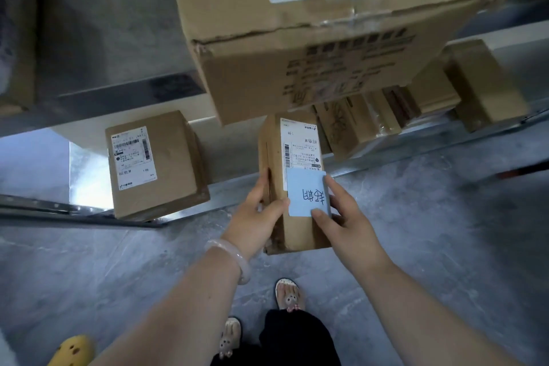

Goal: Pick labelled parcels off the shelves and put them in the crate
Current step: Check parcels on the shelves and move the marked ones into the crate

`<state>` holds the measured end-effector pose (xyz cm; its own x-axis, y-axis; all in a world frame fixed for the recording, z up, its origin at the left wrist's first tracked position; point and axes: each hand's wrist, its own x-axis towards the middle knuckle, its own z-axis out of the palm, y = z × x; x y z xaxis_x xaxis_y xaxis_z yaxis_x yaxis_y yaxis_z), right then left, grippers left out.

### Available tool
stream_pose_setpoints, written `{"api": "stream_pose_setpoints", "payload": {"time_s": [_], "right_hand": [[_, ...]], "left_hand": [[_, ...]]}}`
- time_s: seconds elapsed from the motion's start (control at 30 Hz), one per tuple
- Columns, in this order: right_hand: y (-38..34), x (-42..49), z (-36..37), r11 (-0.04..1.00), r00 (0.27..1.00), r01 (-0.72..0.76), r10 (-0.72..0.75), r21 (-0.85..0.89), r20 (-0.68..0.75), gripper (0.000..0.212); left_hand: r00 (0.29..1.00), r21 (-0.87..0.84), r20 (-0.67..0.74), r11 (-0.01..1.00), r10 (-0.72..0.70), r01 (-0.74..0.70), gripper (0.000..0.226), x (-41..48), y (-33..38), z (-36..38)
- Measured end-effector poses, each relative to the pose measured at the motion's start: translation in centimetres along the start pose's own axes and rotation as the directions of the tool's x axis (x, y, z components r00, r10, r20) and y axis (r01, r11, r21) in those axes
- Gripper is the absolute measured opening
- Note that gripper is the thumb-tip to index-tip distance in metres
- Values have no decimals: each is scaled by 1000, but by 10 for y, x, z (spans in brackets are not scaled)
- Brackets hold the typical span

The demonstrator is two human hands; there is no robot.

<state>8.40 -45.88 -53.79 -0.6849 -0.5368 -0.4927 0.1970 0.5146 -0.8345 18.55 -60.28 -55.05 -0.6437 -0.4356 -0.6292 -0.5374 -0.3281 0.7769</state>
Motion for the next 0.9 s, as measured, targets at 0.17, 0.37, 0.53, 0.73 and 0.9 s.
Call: {"api": "stream_pose_setpoints", "payload": {"time_s": [0.17, 0.37, 0.53, 0.73, 0.9], "right_hand": [[-23, -55, -4, 996, 990, 6, 6, 85, -138, 62], [-54, -140, -16, 990, 938, 49, 0, 132, -347, 62], [-83, -218, -48, 978, 835, 138, -30, 157, -549, 65], [-107, -315, -101, 959, 656, 247, -58, 141, -752, 68], [-112, -402, -150, 966, 464, 251, -60, 66, -884, 70]], "left_hand": [[996, 107, 40, 991, 75, -79, 49, -46, 24, 8], [944, 295, 252, 912, 215, -286, 81, -111, 62, 22], [817, 351, 468, 778, 337, -521, 74, -172, 107, 53], [584, 247, 699, 627, 413, -739, 80, -239, 161, 118], [370, 117, 842, 537, 392, -835, 78, -298, 187, 203]]}}
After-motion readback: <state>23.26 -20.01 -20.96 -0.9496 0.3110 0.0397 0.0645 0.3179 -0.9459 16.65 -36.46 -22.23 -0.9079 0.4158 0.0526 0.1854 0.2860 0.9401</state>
